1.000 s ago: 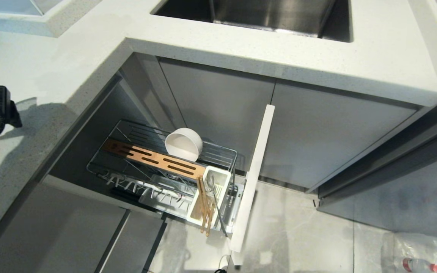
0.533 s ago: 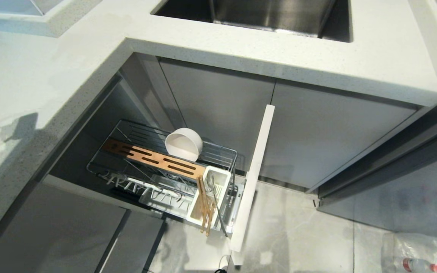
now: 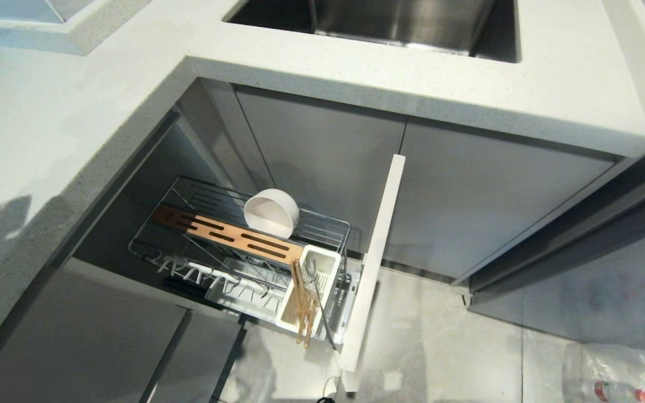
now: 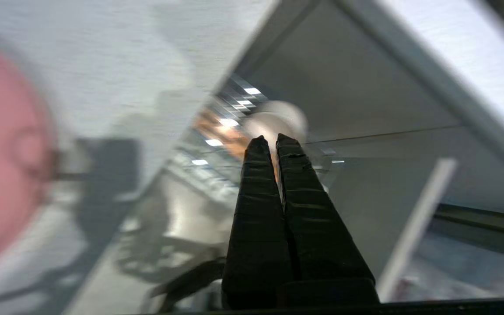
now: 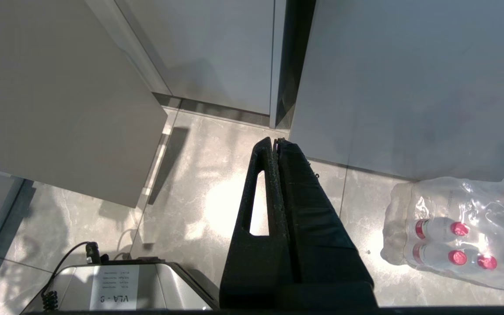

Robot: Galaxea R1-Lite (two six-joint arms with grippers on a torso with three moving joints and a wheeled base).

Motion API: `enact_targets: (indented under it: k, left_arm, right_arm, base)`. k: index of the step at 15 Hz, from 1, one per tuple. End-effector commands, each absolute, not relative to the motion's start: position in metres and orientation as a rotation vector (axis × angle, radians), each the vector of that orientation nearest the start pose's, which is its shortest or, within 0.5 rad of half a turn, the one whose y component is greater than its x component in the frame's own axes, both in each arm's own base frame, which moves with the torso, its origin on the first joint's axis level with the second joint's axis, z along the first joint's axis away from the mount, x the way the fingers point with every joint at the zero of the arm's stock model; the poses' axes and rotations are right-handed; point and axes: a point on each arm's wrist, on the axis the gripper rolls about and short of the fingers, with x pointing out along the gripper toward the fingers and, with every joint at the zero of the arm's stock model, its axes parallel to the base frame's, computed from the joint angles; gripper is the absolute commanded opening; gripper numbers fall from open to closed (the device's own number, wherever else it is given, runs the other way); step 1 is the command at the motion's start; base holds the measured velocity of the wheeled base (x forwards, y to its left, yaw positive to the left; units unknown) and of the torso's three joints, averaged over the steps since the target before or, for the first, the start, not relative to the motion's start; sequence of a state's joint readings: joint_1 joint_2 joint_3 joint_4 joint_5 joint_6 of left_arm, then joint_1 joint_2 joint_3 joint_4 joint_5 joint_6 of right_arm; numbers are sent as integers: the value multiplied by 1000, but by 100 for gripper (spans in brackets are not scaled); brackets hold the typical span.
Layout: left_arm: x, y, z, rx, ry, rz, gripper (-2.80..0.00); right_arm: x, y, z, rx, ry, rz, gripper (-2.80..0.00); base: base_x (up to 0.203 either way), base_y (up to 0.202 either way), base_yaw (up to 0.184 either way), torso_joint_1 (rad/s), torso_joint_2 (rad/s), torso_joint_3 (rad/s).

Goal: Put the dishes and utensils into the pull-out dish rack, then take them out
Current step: Take the bowl out of the cupboard

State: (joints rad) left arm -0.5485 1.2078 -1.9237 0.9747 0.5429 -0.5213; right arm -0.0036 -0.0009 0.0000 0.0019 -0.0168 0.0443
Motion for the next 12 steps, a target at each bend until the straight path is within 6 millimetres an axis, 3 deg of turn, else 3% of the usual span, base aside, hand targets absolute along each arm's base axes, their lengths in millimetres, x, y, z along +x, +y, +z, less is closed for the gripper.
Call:
enact_targets:
  k: [1,4,9,12]
  left_arm:
    - [66,-35,427,-465,210,-41,-280]
    - [97,-72,419,-669,248,-106,-280]
    - [136,-112,392,-708,379,-56,-280]
    - [168,-136,352,-653,494,52,-280]
  right_arm:
    - [-23,0,75,44,3,-21,-280]
    - [-23,0,75,44,4,-21,-280]
    - [-23,0,75,44,3,-22,-280]
    - [-23,0,75,44,4,-21,-280]
  base:
    - [0,0,0,0,0,0]
    - [0,0,0,0,0,0]
    - [0,0,0,0,0,0]
    - [0,0,0,0,0,0]
